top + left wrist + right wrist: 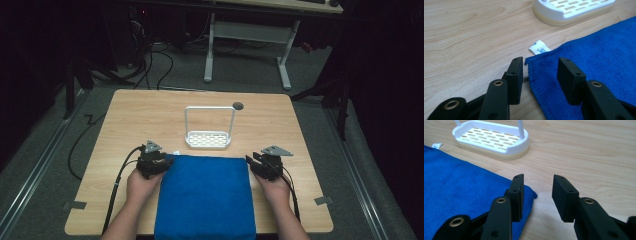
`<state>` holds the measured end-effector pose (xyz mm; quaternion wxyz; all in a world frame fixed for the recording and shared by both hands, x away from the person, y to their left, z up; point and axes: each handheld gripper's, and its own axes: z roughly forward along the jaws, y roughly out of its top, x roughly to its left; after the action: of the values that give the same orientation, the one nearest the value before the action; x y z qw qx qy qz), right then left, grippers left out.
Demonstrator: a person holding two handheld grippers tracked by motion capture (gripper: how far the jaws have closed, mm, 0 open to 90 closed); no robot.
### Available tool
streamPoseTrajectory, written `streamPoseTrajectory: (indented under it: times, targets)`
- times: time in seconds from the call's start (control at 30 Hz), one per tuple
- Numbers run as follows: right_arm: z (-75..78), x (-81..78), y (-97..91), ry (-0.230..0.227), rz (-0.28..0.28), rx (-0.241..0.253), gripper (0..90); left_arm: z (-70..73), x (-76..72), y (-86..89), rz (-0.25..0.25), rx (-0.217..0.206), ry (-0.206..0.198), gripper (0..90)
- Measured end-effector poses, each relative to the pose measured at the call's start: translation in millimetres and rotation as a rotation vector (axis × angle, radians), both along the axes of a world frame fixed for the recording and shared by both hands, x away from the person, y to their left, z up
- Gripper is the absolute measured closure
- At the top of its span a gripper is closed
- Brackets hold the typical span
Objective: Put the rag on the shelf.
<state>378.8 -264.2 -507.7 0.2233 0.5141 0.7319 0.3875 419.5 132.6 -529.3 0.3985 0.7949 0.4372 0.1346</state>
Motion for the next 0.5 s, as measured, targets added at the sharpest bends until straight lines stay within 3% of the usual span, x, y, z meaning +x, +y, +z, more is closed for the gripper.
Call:
streamPoseTrajectory:
  times: [0.13,0.27,0.5]
  targets:
    - [-6.1,7.1,6.2,0.031,0.012,0.000,62.9,0.2,-2.3,-0.4,0.016,-0.003,-0.011,59.1]
    - [-10.3,14.2,8.7,0.052,0.016,-0.004,63.9,-2.3,-0.5,3.0,0.043,-0.016,0.008,61.3]
    - [-13.0,4.9,12.9,0.070,0.025,-0.003,65.8,-2.2,-2.3,3.5,0.031,-0.022,0.008,67.7]
